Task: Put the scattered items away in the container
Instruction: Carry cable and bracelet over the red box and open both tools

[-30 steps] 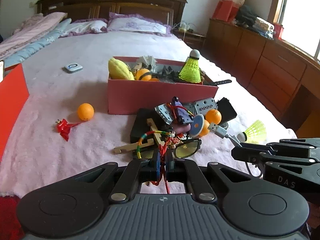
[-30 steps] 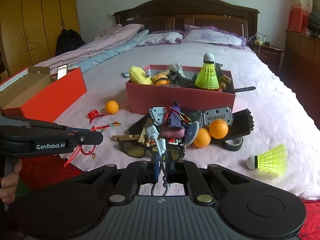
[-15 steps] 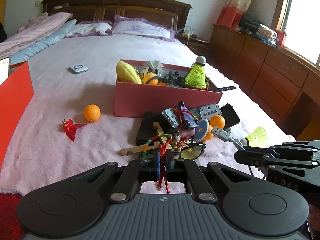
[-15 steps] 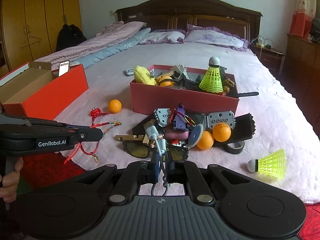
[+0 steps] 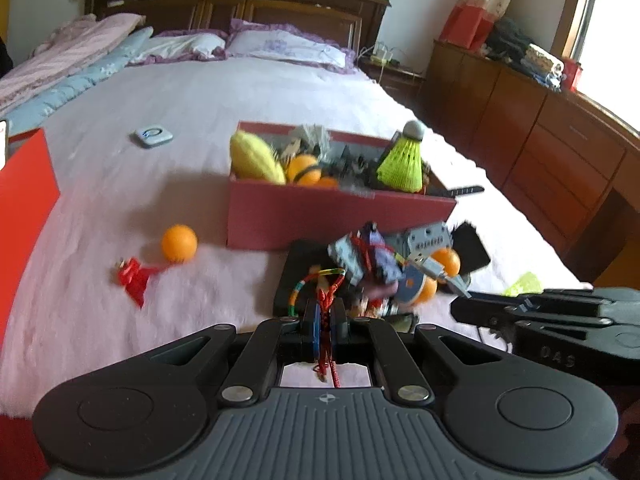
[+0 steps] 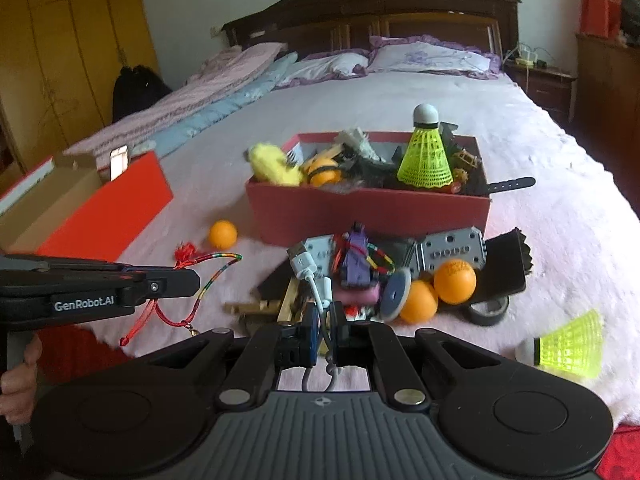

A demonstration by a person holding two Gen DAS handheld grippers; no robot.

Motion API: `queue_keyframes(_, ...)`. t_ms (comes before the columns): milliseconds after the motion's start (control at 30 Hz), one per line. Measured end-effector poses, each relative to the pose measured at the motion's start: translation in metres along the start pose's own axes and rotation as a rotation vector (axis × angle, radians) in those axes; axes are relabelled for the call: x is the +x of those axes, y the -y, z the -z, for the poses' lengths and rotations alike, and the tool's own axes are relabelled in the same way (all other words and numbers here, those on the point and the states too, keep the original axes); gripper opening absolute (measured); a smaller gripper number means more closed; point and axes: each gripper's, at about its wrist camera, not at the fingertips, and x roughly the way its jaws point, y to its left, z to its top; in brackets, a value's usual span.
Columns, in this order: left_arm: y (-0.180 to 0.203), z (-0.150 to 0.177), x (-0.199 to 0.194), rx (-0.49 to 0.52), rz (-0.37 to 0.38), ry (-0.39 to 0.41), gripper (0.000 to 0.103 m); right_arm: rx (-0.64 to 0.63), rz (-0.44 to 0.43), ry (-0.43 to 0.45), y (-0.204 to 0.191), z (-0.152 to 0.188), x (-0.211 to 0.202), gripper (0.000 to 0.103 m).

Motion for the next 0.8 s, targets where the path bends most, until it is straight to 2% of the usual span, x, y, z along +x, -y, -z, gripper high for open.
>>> queue_keyframes(333,0.009,-0.045,0.025,0.045,-0.002,0.039,0.007,0.019,-0.008,0.038,0.014,-0.031,0.023,0.007)
queue_keyframes(800,0.009,-0.132,0.065,0.136,-0.027,0.137,0.008,0.027,0.013,0.118,0.023,-0.093,0.048,0.007)
